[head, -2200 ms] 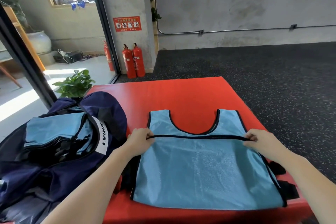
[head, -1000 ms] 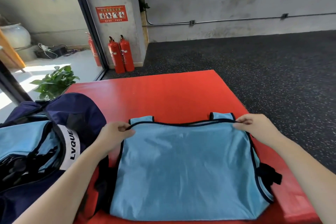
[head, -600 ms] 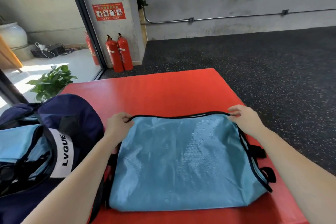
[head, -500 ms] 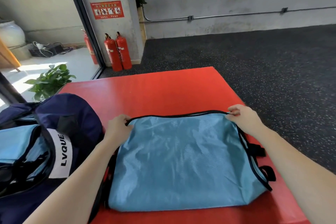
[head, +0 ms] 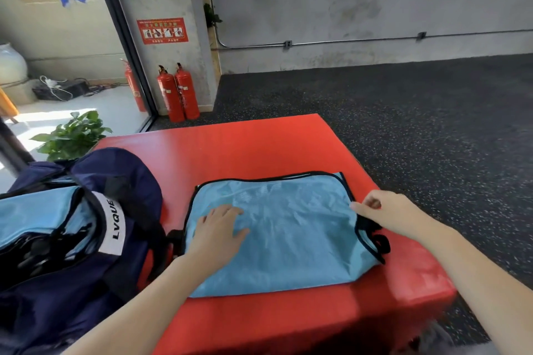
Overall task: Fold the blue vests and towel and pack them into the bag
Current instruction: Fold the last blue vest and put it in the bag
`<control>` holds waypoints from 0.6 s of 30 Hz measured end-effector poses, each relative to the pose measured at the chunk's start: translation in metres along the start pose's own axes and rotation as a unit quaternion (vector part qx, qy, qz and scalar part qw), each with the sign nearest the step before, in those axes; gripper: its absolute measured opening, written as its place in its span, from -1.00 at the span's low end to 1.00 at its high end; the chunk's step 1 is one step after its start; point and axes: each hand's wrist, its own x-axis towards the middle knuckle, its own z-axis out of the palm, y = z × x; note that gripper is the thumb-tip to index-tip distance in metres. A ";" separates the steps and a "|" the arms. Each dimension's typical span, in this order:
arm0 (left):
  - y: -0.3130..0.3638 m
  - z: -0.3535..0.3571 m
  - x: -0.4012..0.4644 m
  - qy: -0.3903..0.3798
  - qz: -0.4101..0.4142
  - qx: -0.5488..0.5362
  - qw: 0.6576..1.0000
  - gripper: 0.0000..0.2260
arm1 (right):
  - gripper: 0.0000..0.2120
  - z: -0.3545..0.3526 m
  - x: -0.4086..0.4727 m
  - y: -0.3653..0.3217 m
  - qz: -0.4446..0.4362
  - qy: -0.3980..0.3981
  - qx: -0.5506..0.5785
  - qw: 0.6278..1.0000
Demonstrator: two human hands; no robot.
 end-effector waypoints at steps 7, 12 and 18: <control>-0.016 0.004 -0.040 -0.041 -0.026 -0.003 0.999 -0.48 | -0.59 -0.010 -0.051 0.023 0.056 0.002 0.038 0.998; -0.008 -0.001 -0.066 -0.034 -0.036 0.012 0.999 -0.43 | -0.81 0.013 -0.065 0.021 0.050 -0.022 0.031 0.998; -0.011 0.001 -0.090 -0.087 -0.051 0.057 0.993 0.00 | -0.92 -0.012 -0.076 0.023 0.121 0.008 0.051 0.991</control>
